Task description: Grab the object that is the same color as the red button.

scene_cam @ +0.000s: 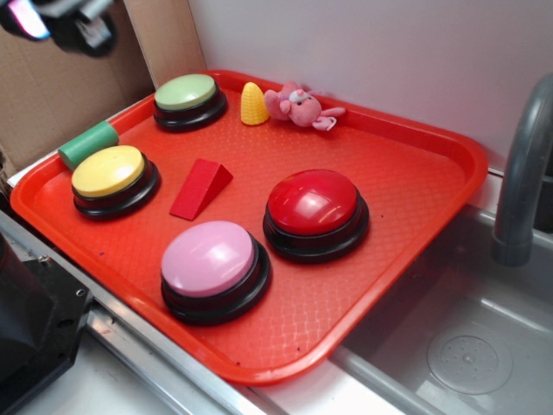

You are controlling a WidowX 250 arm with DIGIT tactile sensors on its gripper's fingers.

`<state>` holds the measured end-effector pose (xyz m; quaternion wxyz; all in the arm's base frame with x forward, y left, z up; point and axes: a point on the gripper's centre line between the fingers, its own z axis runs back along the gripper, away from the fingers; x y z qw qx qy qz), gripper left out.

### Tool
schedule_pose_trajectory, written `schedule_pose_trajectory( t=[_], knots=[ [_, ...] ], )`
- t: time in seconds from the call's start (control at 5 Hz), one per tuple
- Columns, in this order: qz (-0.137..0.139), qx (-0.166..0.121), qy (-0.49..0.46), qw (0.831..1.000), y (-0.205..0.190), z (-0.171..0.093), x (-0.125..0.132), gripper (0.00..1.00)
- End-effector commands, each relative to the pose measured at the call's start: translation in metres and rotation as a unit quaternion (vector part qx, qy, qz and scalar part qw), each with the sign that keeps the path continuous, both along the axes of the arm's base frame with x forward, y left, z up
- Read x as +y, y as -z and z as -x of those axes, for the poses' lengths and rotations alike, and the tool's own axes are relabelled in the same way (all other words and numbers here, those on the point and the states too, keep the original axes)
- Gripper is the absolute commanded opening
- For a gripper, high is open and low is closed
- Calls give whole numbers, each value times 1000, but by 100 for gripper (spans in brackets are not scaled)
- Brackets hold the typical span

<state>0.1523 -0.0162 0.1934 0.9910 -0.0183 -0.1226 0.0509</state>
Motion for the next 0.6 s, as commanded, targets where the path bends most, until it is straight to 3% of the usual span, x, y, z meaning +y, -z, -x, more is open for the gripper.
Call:
schedule_pose_trajectory(
  t=[0.0, 0.2, 0.4],
  knots=[
    [-25, -30, -58, 998, 56, -48, 17, 100],
    [-23, -34, -82, 996, 91, -71, 31, 100],
    [-43, -35, -75, 996, 117, -82, 38, 100]
  ],
)
